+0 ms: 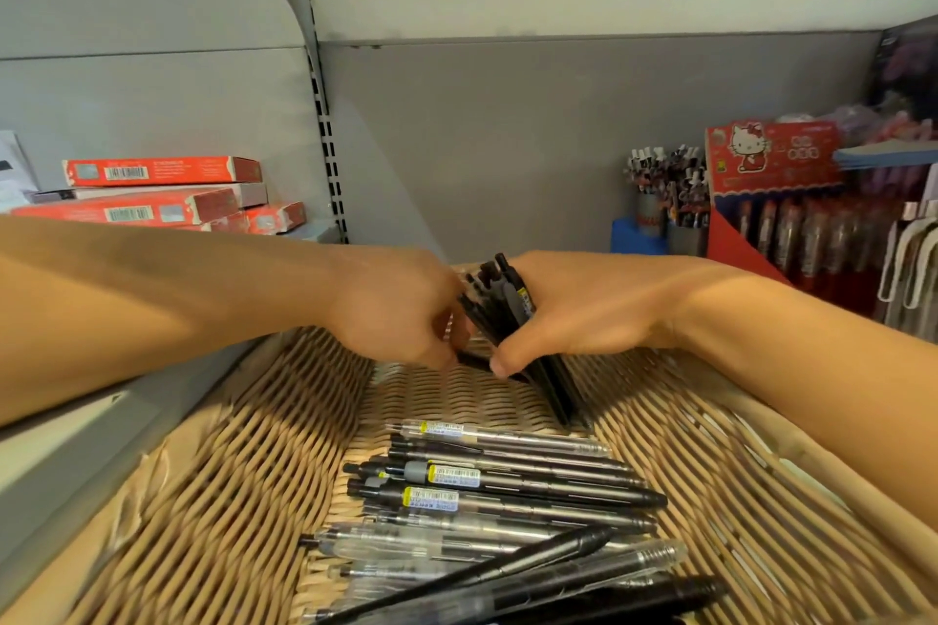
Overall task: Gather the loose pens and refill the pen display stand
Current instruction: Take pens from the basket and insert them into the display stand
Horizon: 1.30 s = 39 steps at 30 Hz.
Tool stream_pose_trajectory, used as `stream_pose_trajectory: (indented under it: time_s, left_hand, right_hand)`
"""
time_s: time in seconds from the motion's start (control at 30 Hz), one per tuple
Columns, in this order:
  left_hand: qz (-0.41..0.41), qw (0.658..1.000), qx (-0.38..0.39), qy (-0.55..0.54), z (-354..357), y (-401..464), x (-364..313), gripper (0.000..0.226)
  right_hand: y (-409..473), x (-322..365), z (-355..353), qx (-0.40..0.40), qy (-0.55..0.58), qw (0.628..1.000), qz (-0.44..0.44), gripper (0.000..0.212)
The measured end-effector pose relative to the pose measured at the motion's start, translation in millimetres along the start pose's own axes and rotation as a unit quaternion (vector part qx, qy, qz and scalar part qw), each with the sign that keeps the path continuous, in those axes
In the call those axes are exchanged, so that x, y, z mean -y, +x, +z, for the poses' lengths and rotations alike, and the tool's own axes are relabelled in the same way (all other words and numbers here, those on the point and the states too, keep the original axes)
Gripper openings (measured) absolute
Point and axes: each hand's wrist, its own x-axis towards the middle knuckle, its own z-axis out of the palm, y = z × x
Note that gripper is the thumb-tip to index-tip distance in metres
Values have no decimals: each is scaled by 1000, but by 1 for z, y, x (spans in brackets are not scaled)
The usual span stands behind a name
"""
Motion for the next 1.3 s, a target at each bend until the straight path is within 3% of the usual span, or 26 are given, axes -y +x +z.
stream_pose_trajectory:
  time_s: [0.13,0.4,0.73,0.9,1.0,1.13,1.23,1.3]
  left_hand:
    - [28,992,-50,-109,-14,8,10,22]
    - [14,943,-83,-322,-12,15,12,37]
    - [25,921,-62,-384,-10,17,13,43]
    - [24,906,15,-421,-5,20,20,50]
    - [-3,908,76,-413,-2,23,19,42]
    - [23,934,181,-307,-1,15,16,19]
    - [82,944,263,-181,0,1,7,24]
    - [94,945,278,-143,-1,-3,0,30]
  right_hand:
    - [1,-3,-2,-74,29,997,14,14]
    - [3,-7,-2,-99,53,993,33,16]
    - [3,-5,0,-85,48,995,37,13]
    - [4,-3,1,-84,40,995,20,11]
    - [4,-3,1,-99,24,995,7,13]
    - [2,-3,-1,-111,20,994,0,13]
    - [2,-2,-2,-128,22,991,-2,11]
    - [2,-1,-1,-119,6,993,2,12]
